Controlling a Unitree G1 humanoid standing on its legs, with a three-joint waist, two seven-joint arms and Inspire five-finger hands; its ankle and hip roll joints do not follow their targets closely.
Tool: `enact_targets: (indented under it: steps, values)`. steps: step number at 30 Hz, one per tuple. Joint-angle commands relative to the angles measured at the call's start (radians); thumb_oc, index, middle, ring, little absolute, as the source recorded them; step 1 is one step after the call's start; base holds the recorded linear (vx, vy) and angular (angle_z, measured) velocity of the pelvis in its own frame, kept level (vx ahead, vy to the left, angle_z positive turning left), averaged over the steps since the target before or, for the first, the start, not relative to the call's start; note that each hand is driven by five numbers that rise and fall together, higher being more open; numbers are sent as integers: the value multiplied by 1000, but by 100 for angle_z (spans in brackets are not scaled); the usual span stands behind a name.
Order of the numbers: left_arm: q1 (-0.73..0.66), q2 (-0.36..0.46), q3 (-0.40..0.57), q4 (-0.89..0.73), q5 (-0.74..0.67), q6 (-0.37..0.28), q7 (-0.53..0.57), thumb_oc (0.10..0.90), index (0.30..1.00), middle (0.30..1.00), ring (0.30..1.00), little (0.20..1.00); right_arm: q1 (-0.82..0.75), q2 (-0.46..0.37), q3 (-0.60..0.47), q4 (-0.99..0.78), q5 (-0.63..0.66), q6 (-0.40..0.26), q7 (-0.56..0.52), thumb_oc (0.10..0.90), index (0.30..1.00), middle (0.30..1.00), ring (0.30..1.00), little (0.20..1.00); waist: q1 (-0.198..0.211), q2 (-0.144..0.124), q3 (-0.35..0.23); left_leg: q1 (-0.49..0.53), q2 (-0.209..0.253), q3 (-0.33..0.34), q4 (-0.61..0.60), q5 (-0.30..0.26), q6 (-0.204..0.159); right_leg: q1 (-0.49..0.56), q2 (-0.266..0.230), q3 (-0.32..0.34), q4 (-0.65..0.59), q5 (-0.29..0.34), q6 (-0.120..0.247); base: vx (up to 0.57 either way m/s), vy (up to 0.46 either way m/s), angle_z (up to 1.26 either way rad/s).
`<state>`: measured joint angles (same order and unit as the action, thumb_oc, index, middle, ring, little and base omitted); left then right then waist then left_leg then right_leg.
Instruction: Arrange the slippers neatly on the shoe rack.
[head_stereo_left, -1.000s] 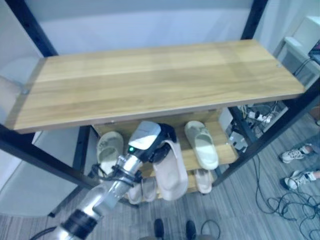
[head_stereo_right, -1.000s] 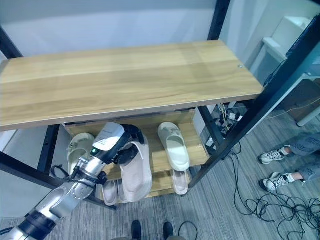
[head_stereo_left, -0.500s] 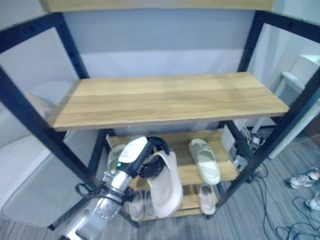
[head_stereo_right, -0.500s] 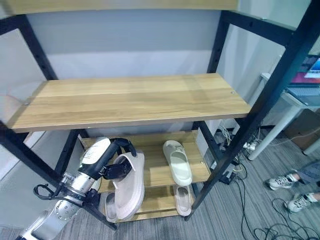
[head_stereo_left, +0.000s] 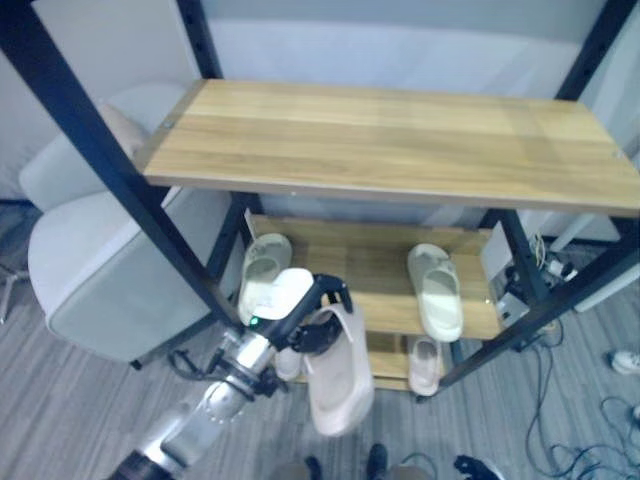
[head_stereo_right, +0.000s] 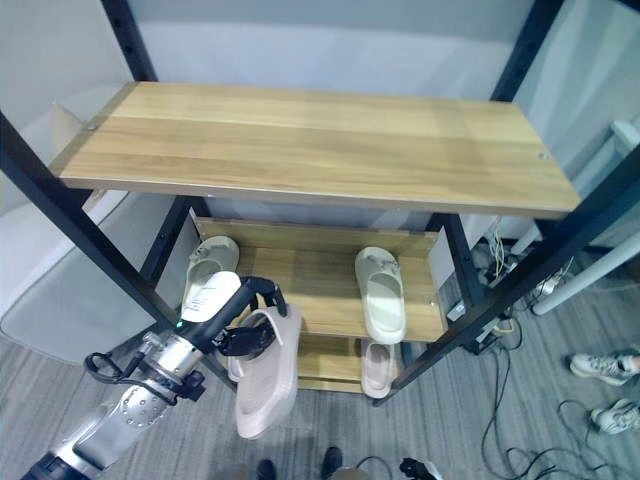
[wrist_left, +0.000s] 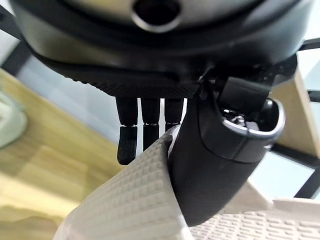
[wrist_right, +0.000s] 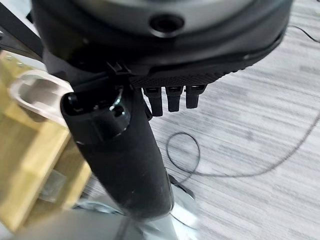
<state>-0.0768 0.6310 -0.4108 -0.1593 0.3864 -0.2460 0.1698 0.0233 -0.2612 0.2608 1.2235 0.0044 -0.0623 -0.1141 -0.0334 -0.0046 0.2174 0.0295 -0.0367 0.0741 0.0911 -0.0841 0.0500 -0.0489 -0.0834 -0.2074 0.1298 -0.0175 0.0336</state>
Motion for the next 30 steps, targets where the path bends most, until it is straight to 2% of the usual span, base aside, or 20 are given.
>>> enact_targets:
  steps: [1,3,4,5,7,9,10,11,12,13,15,17,22,27,30]
  values:
    - [-98,-4,31,-119,-44,-73,44,400,300,300,300,300,12,3,32,4,9,-2,7,800,900,900,900,900,-13,3,-38,-18,-32,-8,56,-82,9,-24,25,32,144,-96,68,-59,130,-19]
    - [-106,0,28,-118,-45,-75,39,400,300,300,300,300,13,12,40,7,-4,5,9,800,900,900,900,900,-16,2,-30,-22,-30,-1,53,-80,18,-59,18,54,220,-95,95,-86,83,-20]
    - [-115,6,23,-114,-40,-70,39,400,300,300,300,300,18,21,36,18,-2,11,14,800,900,900,900,900,-14,4,-25,-28,-26,4,61,-84,21,-71,-5,62,257,-82,113,-73,30,-7]
    - [-116,6,22,-114,-40,-70,40,400,300,300,300,300,17,22,35,19,-2,11,14,800,900,900,900,900,-13,3,-24,-29,-27,5,62,-85,22,-72,-6,64,260,-83,114,-54,-21,-1]
    - [-116,16,23,-109,-37,-66,36,400,300,300,300,300,20,26,33,26,-7,13,12,800,900,900,900,900,0,13,-29,-32,-7,11,60,-84,22,-51,-55,45,260,-91,94,-17,-88,-4]
    - [-114,18,28,-109,-40,-66,32,400,300,300,300,300,24,26,25,32,-13,14,13,800,900,900,900,900,5,21,-29,-22,9,3,53,-83,20,-51,-98,58,274,-38,94,1,-105,-15]
    - [-113,18,28,-109,-40,-66,31,400,300,300,300,300,25,25,25,32,-13,14,13,800,900,900,900,900,6,22,-29,-22,9,4,51,-82,20,-52,-97,59,273,-36,95,5,-91,-15]
    - [-108,20,34,-108,-45,-65,34,400,300,300,300,300,23,23,24,34,-15,17,11,800,900,900,900,900,14,23,-32,-20,19,5,49,-83,15,-38,-127,52,242,-34,92,34,-177,-12]
    - [-110,19,27,-98,-49,-67,28,400,300,300,300,300,22,21,22,35,-13,17,13,800,900,900,900,900,24,1,-46,-34,13,3,65,-83,6,15,-130,52,128,-52,91,42,-182,-9]
    - [-110,21,26,-98,-49,-67,28,400,300,300,300,300,23,22,22,35,-13,17,13,800,900,900,900,900,24,1,-47,-34,13,2,67,-85,6,21,-129,49,118,-49,91,71,-189,-13]
    - [-96,30,32,-90,-43,-66,20,400,300,300,300,300,28,19,24,31,-12,16,17,800,900,900,900,900,35,-22,-64,-44,20,8,103,-90,-4,49,-98,60,63,-75,100,65,-199,-2]
    - [-71,23,42,-88,-61,-65,12,400,300,300,300,300,30,11,39,16,-21,12,16,800,900,900,900,900,35,-27,-69,-35,33,2,96,-85,-19,80,-69,65,16,-74,95,39,-255,-14]
    - [-71,-1,22,-68,-78,-66,29,400,300,300,300,300,23,-3,35,12,-13,2,4,800,900,900,900,900,26,-23,-62,-6,51,-17,50,-60,-40,94,-40,50,13,-97,76,15,-136,5]
    - [-65,11,-16,-54,-54,-75,29,400,300,300,300,300,27,0,32,14,2,-4,-4,800,900,900,900,900,23,-20,-55,2,55,-23,39,-57,-43,89,-34,44,30,-108,73,10,-31,5]
    - [-67,14,-53,-42,-60,-77,8,400,300,300,300,300,29,3,-8,28,61,-5,-18,800,900,900,900,900,13,-15,-52,8,56,-24,32,-55,-41,87,-32,44,37,-111,72,8,5,3]
